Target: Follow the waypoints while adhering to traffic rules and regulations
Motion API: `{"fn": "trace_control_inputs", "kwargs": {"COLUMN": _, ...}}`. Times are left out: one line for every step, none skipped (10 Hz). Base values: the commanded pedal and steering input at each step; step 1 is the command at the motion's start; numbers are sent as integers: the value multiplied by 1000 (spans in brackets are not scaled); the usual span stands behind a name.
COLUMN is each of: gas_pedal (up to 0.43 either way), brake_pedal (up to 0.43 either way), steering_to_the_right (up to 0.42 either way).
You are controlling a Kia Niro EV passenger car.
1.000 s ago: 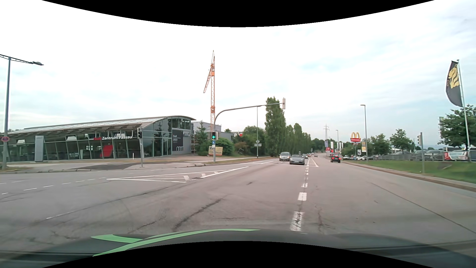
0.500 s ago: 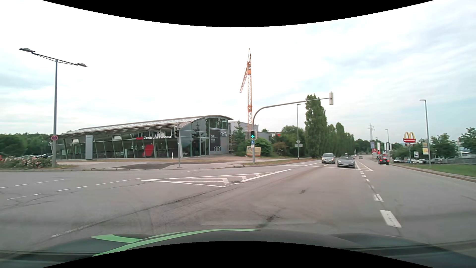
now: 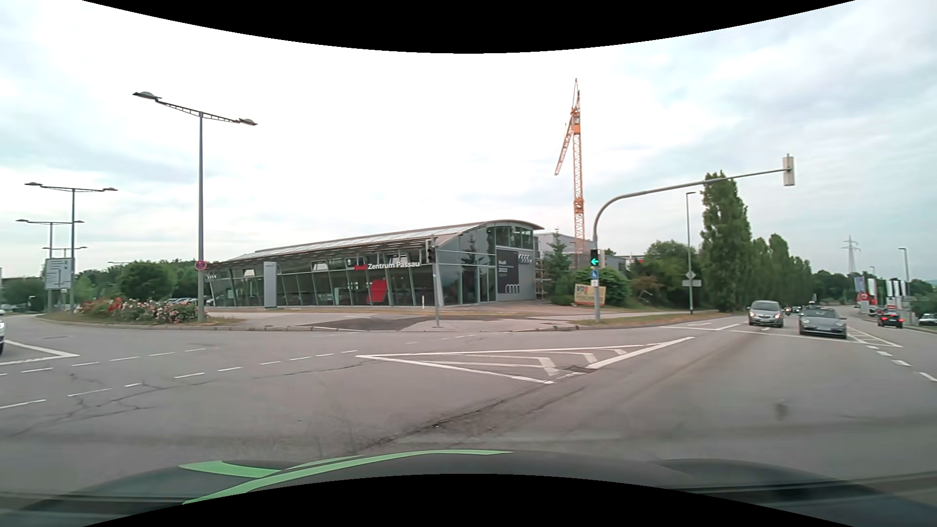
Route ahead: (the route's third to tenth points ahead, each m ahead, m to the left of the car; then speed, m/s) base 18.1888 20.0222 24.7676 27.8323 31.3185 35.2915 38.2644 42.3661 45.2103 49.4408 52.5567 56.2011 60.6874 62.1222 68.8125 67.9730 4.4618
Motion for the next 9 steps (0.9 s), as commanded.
{"fn": "trace_control_inputs", "kwargs": {"gas_pedal": 87, "brake_pedal": 0, "steering_to_the_right": -393}}
{"fn": "trace_control_inputs", "kwargs": {"gas_pedal": 87, "brake_pedal": 0, "steering_to_the_right": -390}}
{"fn": "trace_control_inputs", "kwargs": {"gas_pedal": 87, "brake_pedal": 0, "steering_to_the_right": -387}}
{"fn": "trace_control_inputs", "kwargs": {"gas_pedal": 87, "brake_pedal": 0, "steering_to_the_right": -385}}
{"fn": "trace_control_inputs", "kwargs": {"gas_pedal": 87, "brake_pedal": 0, "steering_to_the_right": -377}}
{"fn": "trace_control_inputs", "kwargs": {"gas_pedal": 87, "brake_pedal": 0, "steering_to_the_right": -366}}
{"fn": "trace_control_inputs", "kwargs": {"gas_pedal": 87, "brake_pedal": 0, "steering_to_the_right": -350}}
{"fn": "trace_control_inputs", "kwargs": {"gas_pedal": 87, "brake_pedal": 0, "steering_to_the_right": -340}}
{"fn": "trace_control_inputs", "kwargs": {"gas_pedal": 87, "brake_pedal": 0, "steering_to_the_right": -330}}
